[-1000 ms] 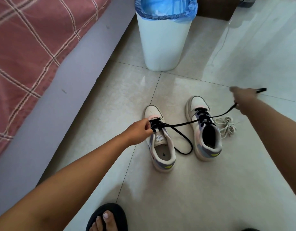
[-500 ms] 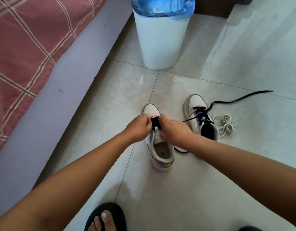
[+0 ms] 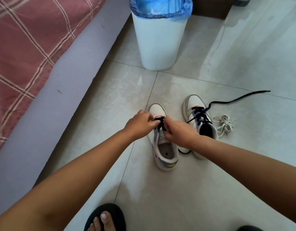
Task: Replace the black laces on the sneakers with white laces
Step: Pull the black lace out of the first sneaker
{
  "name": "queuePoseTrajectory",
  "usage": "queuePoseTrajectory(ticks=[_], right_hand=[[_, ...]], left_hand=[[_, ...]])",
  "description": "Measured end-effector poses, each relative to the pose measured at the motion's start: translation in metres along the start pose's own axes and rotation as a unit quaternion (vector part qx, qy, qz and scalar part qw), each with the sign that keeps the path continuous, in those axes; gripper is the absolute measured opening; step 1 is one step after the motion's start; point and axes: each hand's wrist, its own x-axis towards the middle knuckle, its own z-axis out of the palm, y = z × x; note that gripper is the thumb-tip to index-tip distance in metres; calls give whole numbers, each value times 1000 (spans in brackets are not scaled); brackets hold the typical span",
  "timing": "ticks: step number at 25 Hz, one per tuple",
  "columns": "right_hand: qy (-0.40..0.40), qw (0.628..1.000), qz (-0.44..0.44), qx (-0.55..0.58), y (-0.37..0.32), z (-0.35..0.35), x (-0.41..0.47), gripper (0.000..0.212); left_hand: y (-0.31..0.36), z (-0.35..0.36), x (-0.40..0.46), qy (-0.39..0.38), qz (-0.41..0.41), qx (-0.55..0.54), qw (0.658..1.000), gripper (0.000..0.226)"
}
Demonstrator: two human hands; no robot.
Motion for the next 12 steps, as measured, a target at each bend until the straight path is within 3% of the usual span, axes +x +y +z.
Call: queuePoseTrajectory(ticks=[3, 7, 10, 12], right_hand=[[11, 1000, 5, 0, 0, 0, -2, 19], [17, 999, 18, 41, 1, 2, -3, 20], [18, 998, 24, 56, 3, 4, -2, 21], [20, 997, 31, 64, 3, 3, -1, 21]], left_hand=[[13, 3, 4, 0, 90, 151, 984, 27], [18, 2, 4, -18, 115, 91, 989, 25], [15, 4, 3, -11, 147, 107, 983, 24], [8, 3, 4, 24, 148, -29, 988, 20]])
